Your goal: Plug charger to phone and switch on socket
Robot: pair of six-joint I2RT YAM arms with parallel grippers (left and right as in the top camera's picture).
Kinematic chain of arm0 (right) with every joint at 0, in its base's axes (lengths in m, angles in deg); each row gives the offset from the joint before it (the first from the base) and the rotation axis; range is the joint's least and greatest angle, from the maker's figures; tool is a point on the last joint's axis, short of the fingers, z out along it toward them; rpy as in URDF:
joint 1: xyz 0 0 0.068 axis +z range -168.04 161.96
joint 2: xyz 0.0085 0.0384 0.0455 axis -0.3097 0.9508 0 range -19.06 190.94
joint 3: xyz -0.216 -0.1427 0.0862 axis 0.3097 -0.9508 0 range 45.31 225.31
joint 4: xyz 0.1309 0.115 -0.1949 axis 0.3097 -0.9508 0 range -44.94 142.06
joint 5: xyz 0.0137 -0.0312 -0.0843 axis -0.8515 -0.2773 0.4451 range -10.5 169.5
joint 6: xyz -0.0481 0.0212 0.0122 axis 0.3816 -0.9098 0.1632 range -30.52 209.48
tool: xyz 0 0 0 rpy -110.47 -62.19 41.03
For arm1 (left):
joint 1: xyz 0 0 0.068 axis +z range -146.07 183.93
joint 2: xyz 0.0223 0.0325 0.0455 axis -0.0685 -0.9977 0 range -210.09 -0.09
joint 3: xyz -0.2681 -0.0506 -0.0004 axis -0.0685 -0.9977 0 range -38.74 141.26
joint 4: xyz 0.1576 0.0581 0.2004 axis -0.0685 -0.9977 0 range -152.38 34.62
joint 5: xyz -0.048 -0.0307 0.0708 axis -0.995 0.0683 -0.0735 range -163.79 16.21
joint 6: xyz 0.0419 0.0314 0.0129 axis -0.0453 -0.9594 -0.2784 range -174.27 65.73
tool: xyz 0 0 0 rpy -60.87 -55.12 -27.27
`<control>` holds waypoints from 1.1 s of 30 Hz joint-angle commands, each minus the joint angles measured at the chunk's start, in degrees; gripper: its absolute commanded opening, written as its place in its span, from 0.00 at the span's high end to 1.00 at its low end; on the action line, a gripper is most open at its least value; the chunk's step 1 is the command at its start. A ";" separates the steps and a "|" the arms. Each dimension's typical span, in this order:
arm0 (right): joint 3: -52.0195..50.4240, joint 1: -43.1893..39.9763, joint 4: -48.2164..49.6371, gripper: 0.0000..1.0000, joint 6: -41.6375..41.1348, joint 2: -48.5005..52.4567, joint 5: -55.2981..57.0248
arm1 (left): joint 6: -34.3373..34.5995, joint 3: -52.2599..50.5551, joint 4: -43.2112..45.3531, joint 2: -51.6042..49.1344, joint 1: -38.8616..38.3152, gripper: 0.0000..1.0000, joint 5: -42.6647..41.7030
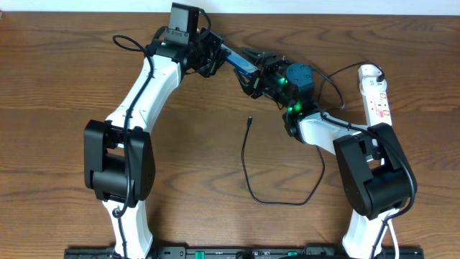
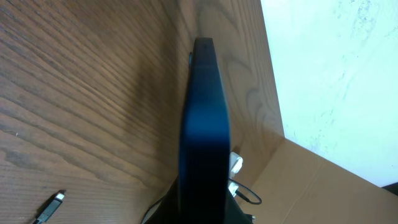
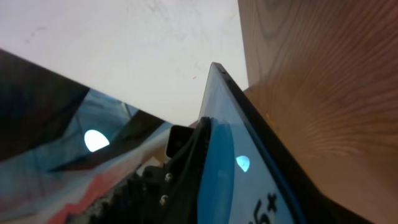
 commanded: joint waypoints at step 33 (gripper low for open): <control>0.59 -6.93 -24.22 0.09 60.48 -0.39 -19.67 | -28.50 0.04 0.13 1.38 16.17 0.93 -44.83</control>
